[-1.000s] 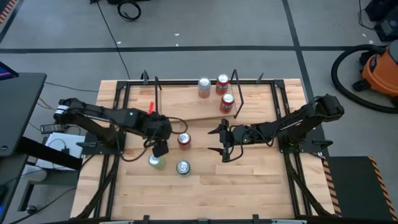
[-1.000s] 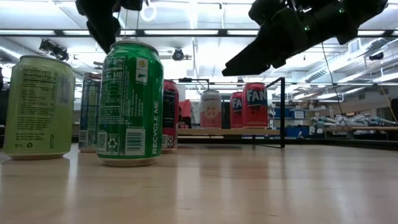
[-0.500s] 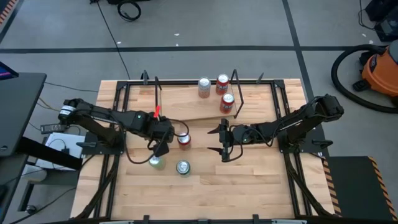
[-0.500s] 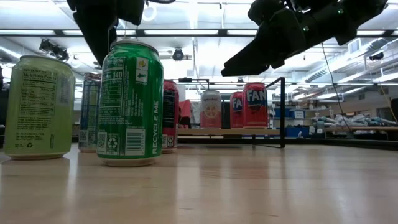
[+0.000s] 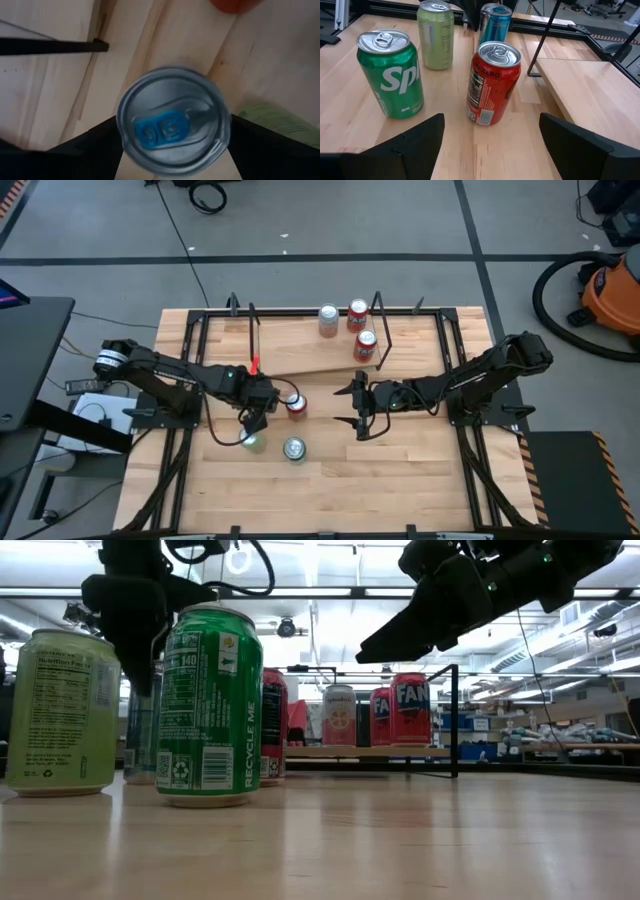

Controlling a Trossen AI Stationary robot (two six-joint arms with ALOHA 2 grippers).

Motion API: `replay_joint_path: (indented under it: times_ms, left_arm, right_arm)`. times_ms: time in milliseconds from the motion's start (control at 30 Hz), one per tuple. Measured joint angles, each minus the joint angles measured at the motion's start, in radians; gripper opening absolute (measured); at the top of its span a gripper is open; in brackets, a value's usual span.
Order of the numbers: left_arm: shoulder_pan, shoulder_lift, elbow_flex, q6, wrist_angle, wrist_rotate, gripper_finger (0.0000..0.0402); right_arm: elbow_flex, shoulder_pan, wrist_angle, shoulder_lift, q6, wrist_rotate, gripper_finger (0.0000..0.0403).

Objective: Place canned beverage on shelf
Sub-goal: Put the blue soda can on the shelf aligned with the orange-white soda can

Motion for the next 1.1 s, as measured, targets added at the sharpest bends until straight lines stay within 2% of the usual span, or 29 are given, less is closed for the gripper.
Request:
replay_joint_path:
  times_ms: [233,367,533,700,767,900,1100]
  left_arm:
    - [0.006,-0.002,0.0,0.042,0.019,0.012,0.0285]
    - [0.012,-0.004,0.002,0.141,0.021,0.025,0.0251]
    - [0.011,-0.005,0.003,0.412,0.028,0.025,0.0239]
    - [0.004,-0.004,0.003,0.736,0.055,0.022,0.0262]
    - [0.004,-0.004,0.002,0.817,0.067,0.022,0.0267]
    - [0.004,-0.004,0.002,0.821,0.092,0.023,0.0269]
    - [0.002,-0.002,0.0,0.722,0.109,0.002,0.0291]
  right_arm:
    - [0.0,-0.001,0.004,0.0,-0.001,0.0,0.0336]
    - [0.0,-0.001,0.004,0.0,-0.001,0.0,0.0336]
    - [0.0,-0.001,0.004,0.0,-0.005,0.0,0.0336]
    - [0.0,-0.001,0.003,0.0,-0.01,0.0,0.0336]
    - [0.0,-0.001,-0.001,0.0,-0.01,0.0,0.0336]
    - [0.0,-0.001,-0.004,0.0,-0.01,-0.001,0.0336]
    - [0.0,-0.001,-0.004,0.0,-0.01,-0.003,0.0336]
